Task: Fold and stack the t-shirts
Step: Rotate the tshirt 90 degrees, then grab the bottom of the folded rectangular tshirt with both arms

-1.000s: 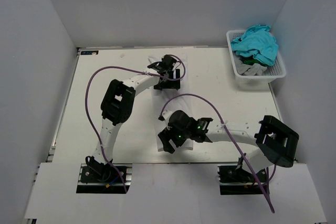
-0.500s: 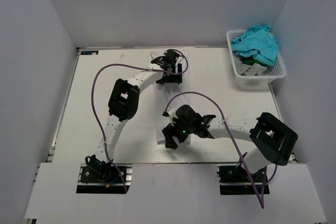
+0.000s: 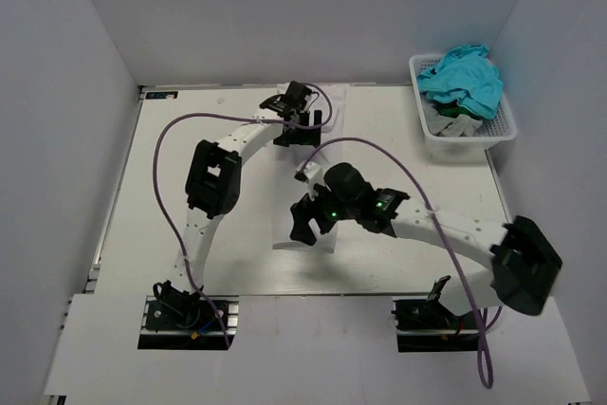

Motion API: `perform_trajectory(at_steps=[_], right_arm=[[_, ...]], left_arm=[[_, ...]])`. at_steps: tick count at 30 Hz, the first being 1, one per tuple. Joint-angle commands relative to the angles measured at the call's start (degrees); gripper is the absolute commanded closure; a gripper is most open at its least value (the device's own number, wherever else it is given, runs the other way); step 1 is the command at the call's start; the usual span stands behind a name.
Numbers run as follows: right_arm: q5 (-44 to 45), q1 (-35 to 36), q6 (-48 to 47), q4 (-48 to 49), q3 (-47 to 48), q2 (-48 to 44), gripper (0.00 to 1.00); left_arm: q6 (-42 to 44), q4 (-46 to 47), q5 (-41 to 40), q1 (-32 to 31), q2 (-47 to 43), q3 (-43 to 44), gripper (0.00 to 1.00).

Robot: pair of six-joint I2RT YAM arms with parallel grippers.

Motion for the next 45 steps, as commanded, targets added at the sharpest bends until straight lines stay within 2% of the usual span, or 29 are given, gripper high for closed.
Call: perform_trajectory(at_steps=[1, 2, 4, 5, 6, 9, 10, 11, 12, 14, 16, 20, 21, 22, 27, 31, 33, 35, 36, 37, 38, 39, 41, 42, 43, 44, 45], right_arm=[[9.3, -0.2, 6.5, -3.5, 3.0, -8.5, 0.10], [14.1, -0.2, 10.6, -7.1, 3.8, -9.3, 0.10], [20.7, -0.5, 16.5, -13.4, 4.1, -11.1, 0.10], [21.9, -0.5, 22.6, -19.4, 3.7, -12.0, 0.10], [22.8, -0.4, 24.2, -21.0, 3.4, -13.0, 0.10], [24.4, -0.9, 31.2, -25.7, 0.2, -14.9, 0.10], [24.6, -1.1, 32.0, -25.8, -1.6, -15.3, 0.10], [24.7, -1.1, 33.1, -25.8, -2.2, -15.2, 0.10], [24.9, -1.3, 34.3, -26.0, -3.4, -14.9, 0.10], [25.1, -1.7, 35.5, -26.3, -3.6, -12.5, 0.10], [25.3, -1.6, 35.5, -26.5, -2.5, -10.2, 0.10], [26.5, -1.7, 35.2, -25.7, -1.0, -5.8, 0.10], [26.6, -1.8, 34.3, -25.2, -1.0, -5.2, 0.14], [26.4, -2.0, 34.0, -24.1, -1.0, -3.8, 0.16], [21.2, -2.1, 32.0, -22.9, -0.3, 1.4, 0.29], [18.6, -2.1, 29.7, -20.7, 0.3, 4.2, 0.32], [17.4, -2.1, 29.5, -20.0, 0.2, 6.0, 0.33], [17.2, -2.2, 28.8, -19.8, 1.0, 7.5, 0.39], [17.0, -2.1, 28.6, -19.9, 1.2, 7.8, 0.41], [17.0, -2.3, 28.3, -19.8, 1.2, 7.8, 0.47], [16.7, -2.2, 28.1, -19.2, 1.1, 8.5, 0.60], [16.8, -2.1, 27.7, -18.9, 1.1, 8.5, 0.68], [16.7, -2.2, 27.6, -18.5, 1.1, 8.8, 0.78], [16.9, -2.4, 27.3, -18.5, 1.1, 9.2, 0.90], [16.5, -2.3, 26.9, -18.4, 1.5, 9.4, 0.95], [16.3, -2.3, 26.5, -18.4, 1.5, 9.5, 1.00], [16.5, -2.3, 26.5, -17.8, 1.4, 9.1, 1.00]], left_arm=[[-0.2, -2.3, -0.6, 0.1, -14.0, -3.8, 0.00], [-1.8, -3.3, -1.5, 0.1, -19.5, -5.9, 0.00], [-8.1, -5.7, -3.0, 0.1, -25.8, -16.0, 0.00], [-11.8, -6.3, -3.0, 0.1, -28.8, -23.8, 0.00], [-12.5, -6.3, -1.8, 0.1, -34.9, -27.7, 0.00], [-16.8, -6.9, -2.9, -0.4, -44.1, -41.6, 0.00], [-17.5, -6.0, -2.9, -1.0, -50.2, -45.2, 0.00], [-18.1, -4.9, -1.2, -1.0, -52.8, -52.7, 0.00], [-18.9, -1.6, 3.5, -1.0, -55.2, -56.4, 0.00], [-18.9, 0.9, 6.9, -1.6, -60.0, -64.2, 0.00], [-18.3, 3.7, 11.6, -2.1, -60.7, -69.2, 0.00], [-15.9, 3.2, 11.6, -3.2, -59.9, -72.8, 0.00], [-14.9, 4.5, 12.2, -3.8, -59.3, -73.7, 0.00], [-13.6, 6.7, 12.8, -3.8, -58.8, -75.0, 0.06], [-11.6, 11.5, 15.2, -6.3, -56.1, -77.2, 0.11], [-11.0, 12.0, 14.1, -7.6, -54.5, -77.2, 0.18], [-11.0, 11.2, 12.4, -8.9, -53.8, -76.6, 0.28], [-11.0, 10.5, 11.8, -9.5, -53.0, -76.1, 0.39], [-11.0, 10.5, 11.8, -10.0, -52.3, -76.1, 0.41], [-11.0, 10.5, 11.3, -10.0, -51.7, -76.1, 0.42], [-11.0, 10.5, 11.3, -10.6, -51.7, -76.1, 0.54], [-11.0, 10.5, 11.3, -10.6, -50.9, -75.5, 0.60], [-11.0, 8.4, 9.1, -10.6, -50.2, -74.7, 0.76], [-11.5, 7.6, 8.2, -11.2, -49.6, -73.7, 0.93], [-11.5, 6.9, 6.6, -11.2, -49.6, -73.6, 1.00], [-12.1, 6.1, 5.8, -11.2, -49.6, -72.2, 1.00], [-12.7, 4.8, 5.3, -11.2, -49.6, -71.6, 1.00]])
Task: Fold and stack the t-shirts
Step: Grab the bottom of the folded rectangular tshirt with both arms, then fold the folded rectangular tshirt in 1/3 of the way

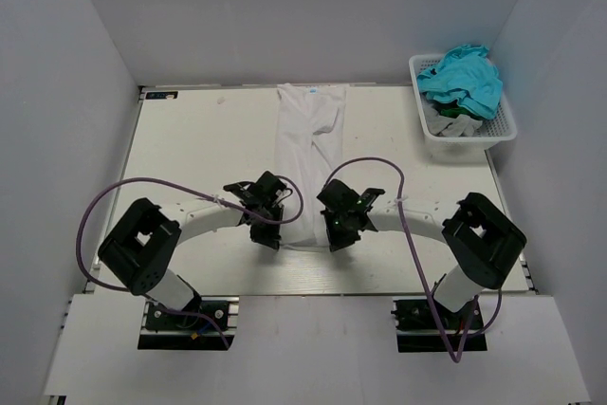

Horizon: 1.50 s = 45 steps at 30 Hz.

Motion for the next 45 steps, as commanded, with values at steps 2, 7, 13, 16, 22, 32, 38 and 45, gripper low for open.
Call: perform_trajectory(at_steps=[2, 7, 13, 16, 22, 32, 38, 45], right_arm=[[0.2, -0.1, -1.1, 1.2, 1.7, -1.3, 1.00], [7.6, -0.4, -0.2, -0.3, 3.3, -7.0, 1.00], [18.0, -3.0, -2.0, -3.8, 14.3, -6.4, 1.00], [20.6, -5.6, -4.4, -3.6, 18.9, -3.0, 1.00], [20.1, -12.0, -8.8, -2.4, 30.0, 6.6, 1.00], [12.2, -19.6, -15.0, -2.5, 47.9, 21.6, 1.00], [9.9, -21.7, -16.0, -0.1, 51.8, 27.1, 1.00], [7.2, -25.1, -16.2, 5.3, 52.1, 31.1, 1.00]], left_arm=[[-1.5, -4.8, -5.8, -0.4, -1.4, 4.2, 1.00], [-4.1, -7.7, -11.9, -0.4, -5.4, 9.5, 1.00], [-4.1, -9.6, -20.0, 0.7, -2.3, 19.6, 1.00], [-4.6, -12.3, -26.7, 1.4, 3.5, 28.3, 1.00], [-3.0, -15.9, -33.5, 5.7, 16.9, 47.0, 1.00], [8.2, -7.1, -21.5, 12.3, 31.2, 61.3, 1.00], [10.3, -2.4, -15.2, 14.6, 35.1, 63.4, 1.00], [10.3, 3.0, -12.5, 17.4, 39.0, 65.4, 1.00]])
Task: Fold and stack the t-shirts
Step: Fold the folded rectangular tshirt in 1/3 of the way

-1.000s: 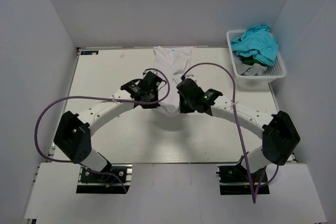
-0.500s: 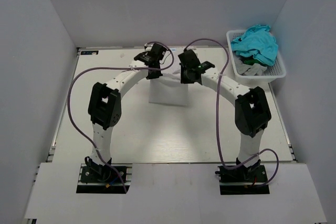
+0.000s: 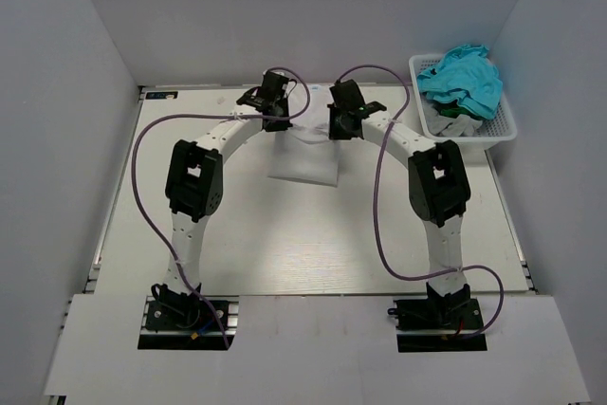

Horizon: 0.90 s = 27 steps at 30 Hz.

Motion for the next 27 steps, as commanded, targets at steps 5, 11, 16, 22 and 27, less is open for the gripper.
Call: perform_trajectory(at_steps=[5, 11, 16, 22, 27], right_arm=[[-1.1, -3.4, -0.1, 5.4, 4.6, 5.8, 1.00], [-5.4, -6.5, 1.4, 4.4, 8.8, 7.5, 0.32], [-11.8, -5.9, -0.3, 11.0, -2.2, -4.3, 0.10], [-23.3, -4.4, -2.0, 20.5, -18.6, -14.3, 0.10], [-26.1, -1.8, -0.7, 20.9, -16.0, -10.3, 0.10]], left_arm=[[-0.3, 5.5, 2.3, 2.8, 2.5, 3.0, 0.97], [-0.3, 7.0, 4.7, 5.2, 3.6, 7.9, 0.00], [-0.3, 6.4, 6.0, 5.2, -2.4, 3.8, 0.00], [-1.9, 9.0, 8.3, 4.1, -17.7, -17.8, 0.00], [-6.1, 20.8, 19.0, 3.6, -27.0, -33.8, 0.00]])
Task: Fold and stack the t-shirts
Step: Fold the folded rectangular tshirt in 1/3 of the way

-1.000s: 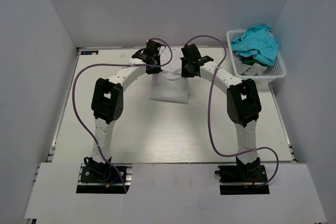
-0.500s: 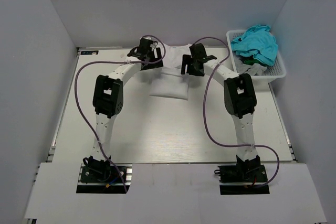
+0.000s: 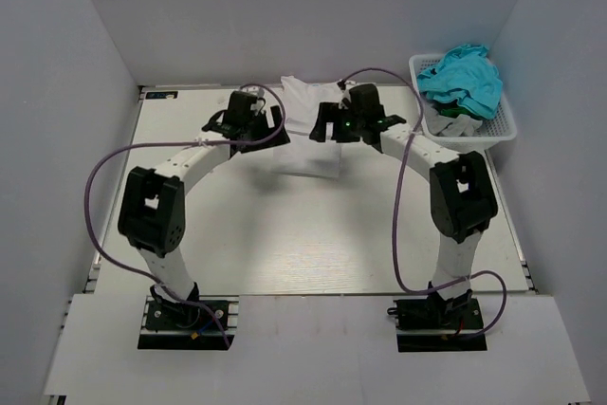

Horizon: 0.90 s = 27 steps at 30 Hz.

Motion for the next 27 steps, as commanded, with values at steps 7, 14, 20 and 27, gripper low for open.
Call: perform_trajectory(at_steps=[7, 14, 20, 27], right_arm=[[-4.3, 3.3, 2.9, 2.2, 11.2, 13.2, 0.10], [2.1, 3.9, 4.0, 8.1, 15.8, 18.5, 0.10], [12.2, 3.4, 3.2, 10.4, 25.2, 25.2, 0.10], [21.4, 2.8, 1.2, 13.5, 37.5, 33.1, 0.10]], left_arm=[[-4.9, 5.4, 4.4, -0.4, -13.6, -13.1, 0.00], [-7.3, 2.4, 3.2, 0.1, -25.1, -21.7, 0.00], [-7.3, -3.3, 0.7, 0.1, -29.5, -24.4, 0.00], [-6.8, -6.0, -0.5, 0.1, -31.5, -24.4, 0.00]])
